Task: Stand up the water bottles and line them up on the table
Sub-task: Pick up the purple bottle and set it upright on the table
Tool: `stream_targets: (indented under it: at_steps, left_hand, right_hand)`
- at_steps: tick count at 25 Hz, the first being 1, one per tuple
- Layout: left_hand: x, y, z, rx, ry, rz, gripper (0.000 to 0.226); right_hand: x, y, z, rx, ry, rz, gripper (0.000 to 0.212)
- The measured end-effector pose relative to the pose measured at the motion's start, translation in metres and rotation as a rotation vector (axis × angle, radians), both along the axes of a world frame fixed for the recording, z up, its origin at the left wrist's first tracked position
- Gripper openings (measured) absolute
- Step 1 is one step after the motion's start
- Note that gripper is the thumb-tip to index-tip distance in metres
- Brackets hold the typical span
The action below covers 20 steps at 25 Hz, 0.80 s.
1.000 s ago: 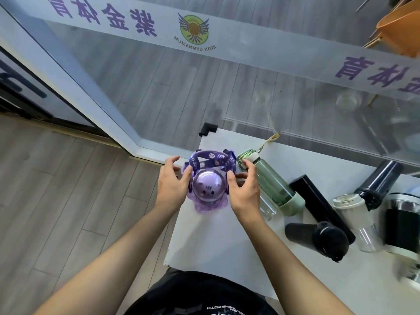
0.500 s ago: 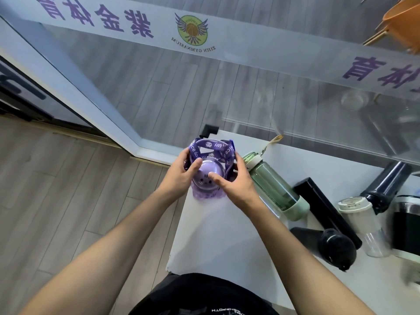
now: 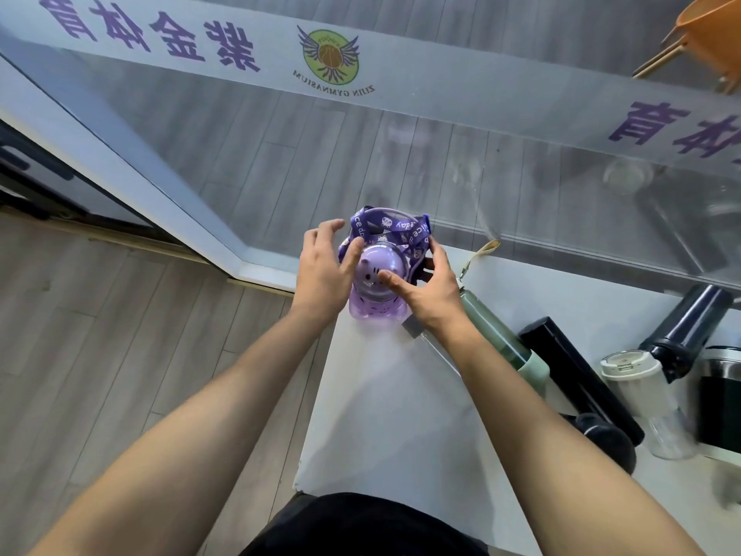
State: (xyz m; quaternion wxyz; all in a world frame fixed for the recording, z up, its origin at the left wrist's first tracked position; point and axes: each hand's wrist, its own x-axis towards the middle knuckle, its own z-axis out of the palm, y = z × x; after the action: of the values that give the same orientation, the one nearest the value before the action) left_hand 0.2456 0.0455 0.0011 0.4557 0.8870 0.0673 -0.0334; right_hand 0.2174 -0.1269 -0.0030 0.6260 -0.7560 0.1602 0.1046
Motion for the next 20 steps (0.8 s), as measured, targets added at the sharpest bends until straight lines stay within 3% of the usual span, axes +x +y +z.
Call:
stream_targets:
  at_steps: [2, 4, 6, 12, 20]
  left_hand:
    - [-0.020, 0.000, -0.002, -0.029, -0.058, -0.145, 0.045]
    - [-0.031, 0.000, -0.008, -0.065, -0.007, -0.260, 0.066]
    - [-0.026, -0.002, -0.012, -0.060, 0.012, -0.249, 0.077]
    - [0.001, -0.015, -0.015, -0.010, -0.003, -0.248, 0.076]
    - [0.004, -0.018, -0.016, 0.048, 0.013, -0.280, 0.078]
  right_hand:
    - [0.000, -0.003, -0.002, -0.008, -0.010, -0.021, 0.097]
    - [0.005, -0.006, -0.003, -0.012, -0.014, -0.020, 0.095]
    - [0.012, -0.008, -0.002, -0.021, -0.013, -0.010, 0.092]
    - [0.033, -0.020, 0.005, -0.076, 0.005, 0.044, 0.086]
    - [0.037, -0.034, 0.005, -0.221, 0.051, 0.071, 0.100]
